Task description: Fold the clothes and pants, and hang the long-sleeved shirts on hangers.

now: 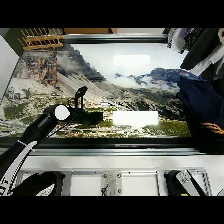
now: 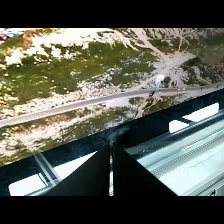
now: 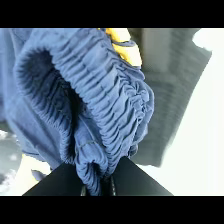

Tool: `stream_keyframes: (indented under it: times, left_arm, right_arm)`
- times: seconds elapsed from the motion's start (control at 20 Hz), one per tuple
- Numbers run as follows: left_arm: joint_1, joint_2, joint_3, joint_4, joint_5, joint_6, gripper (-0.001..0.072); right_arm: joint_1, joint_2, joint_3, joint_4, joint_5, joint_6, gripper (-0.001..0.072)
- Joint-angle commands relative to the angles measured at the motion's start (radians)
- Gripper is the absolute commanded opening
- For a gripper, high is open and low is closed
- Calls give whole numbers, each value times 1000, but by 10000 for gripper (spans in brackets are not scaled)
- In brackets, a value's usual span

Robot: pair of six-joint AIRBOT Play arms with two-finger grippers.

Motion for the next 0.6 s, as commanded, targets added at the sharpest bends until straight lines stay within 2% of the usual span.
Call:
stream_keyframes:
  times: [0.0, 0.05, 0.1, 0.15, 0.2, 0.25, 0.35, 0.45, 0.55]
  left_arm:
    - [-1, -1, 0, 1, -2, 0, 8]
    - [-1, -1, 0, 1, -2, 0, 8]
    - [-1, -1, 0, 1, -3, 0, 7]
    - [-1, -1, 0, 1, -3, 0, 8]
    - [-1, -1, 0, 1, -3, 0, 8]
    - [-1, -1, 0, 1, -4, 0, 8]
    - [-1, -1, 0, 1, -9, 0, 8]
    - [-1, -1, 0, 2, -13, 0, 7]
    - [0, -1, 0, 2, -2, 0, 8]
  right_arm:
    - [-1, 5, -5, -58, 69, 43, 39]
    - [-1, 5, -5, -58, 76, 35, 40]
    - [-1, 5, -5, -58, 79, 31, 75]
    - [-1, 5, -5, -58, 79, 24, 304]
    - [-2, 5, -4, -58, 77, 6, 616]
    - [-8, 5, 5, -69, 76, -13, 675]
    - [-23, 5, 60, -92, 47, -106, 675]
    - [-23, 6, 159, -101, -8, -261, 674]
    - [-3, 7, 256, -18, -73, -388, 674]
